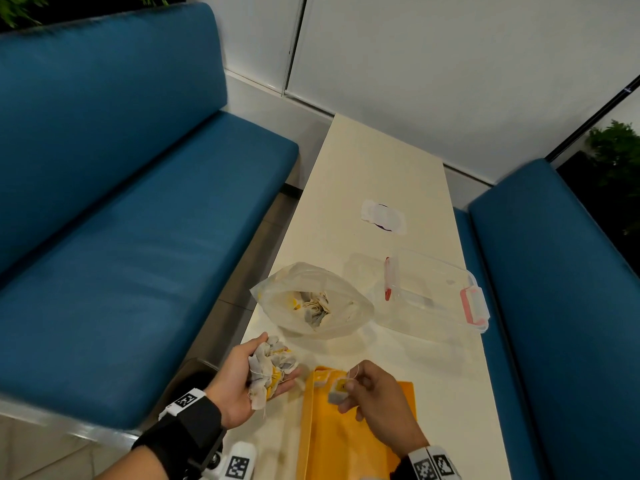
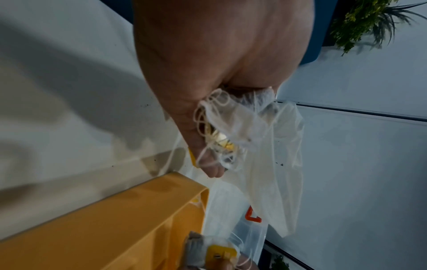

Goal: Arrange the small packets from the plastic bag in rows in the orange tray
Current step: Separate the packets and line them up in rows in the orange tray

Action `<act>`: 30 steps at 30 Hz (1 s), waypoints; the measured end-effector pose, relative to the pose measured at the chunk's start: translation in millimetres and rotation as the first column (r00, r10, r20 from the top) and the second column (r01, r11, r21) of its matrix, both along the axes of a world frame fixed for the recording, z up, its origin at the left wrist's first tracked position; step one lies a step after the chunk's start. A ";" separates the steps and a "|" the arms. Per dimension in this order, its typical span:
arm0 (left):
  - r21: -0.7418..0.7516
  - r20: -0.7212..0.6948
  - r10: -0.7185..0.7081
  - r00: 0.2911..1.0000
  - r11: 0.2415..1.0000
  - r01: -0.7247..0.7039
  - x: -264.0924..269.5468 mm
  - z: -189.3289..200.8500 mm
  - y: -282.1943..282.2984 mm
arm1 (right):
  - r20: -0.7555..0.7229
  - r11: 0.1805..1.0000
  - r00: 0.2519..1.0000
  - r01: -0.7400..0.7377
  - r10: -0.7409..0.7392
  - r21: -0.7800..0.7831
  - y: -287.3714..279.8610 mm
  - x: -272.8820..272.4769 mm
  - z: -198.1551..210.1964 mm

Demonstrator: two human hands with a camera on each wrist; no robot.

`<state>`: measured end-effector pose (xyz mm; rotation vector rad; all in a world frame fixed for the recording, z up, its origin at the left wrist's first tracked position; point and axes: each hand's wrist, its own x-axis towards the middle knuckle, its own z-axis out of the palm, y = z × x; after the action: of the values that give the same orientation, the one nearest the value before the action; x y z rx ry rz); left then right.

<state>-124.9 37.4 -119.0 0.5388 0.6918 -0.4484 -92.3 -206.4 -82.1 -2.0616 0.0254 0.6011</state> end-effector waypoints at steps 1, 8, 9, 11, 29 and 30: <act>-0.003 -0.001 0.004 1.000 1.000 -0.004 0.0 -0.9 -0.2 | -0.021 1.000 1.000 0.009 -0.009 0.004 -0.7 -1.9 -4.4; -0.023 -0.024 -0.002 1.000 1.000 0.001 -0.8 -9.3 -6.4 | -0.145 0.998 0.988 0.045 -0.049 -0.033 4.4 -5.2 -31.4; -0.026 -0.027 -0.004 1.000 1.000 0.003 -0.6 -10.2 -7.0 | -0.139 0.998 0.989 0.051 -0.057 -0.048 5.6 -3.9 -34.2; -0.032 -0.030 -0.008 1.000 0.999 0.007 0.4 -10.7 -8.2 | -0.115 0.996 0.991 0.065 -0.072 -0.061 7.9 -1.9 -42.6; 0.004 -0.066 -0.062 0.996 0.998 0.062 0.0 -17.7 -17.0 | 0.028 0.936 0.938 0.346 -0.345 -0.065 29.1 -4.8 -78.4; 0.001 -0.068 -0.064 0.996 0.998 0.064 -0.6 -18.4 -17.5 | 0.031 0.934 0.936 0.351 -0.350 -0.066 30.8 -4.4 -78.4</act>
<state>-125.5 19.9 -137.4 0.5516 0.7417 -0.5277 -96.7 -175.6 -160.5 -2.0637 0.4015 0.3623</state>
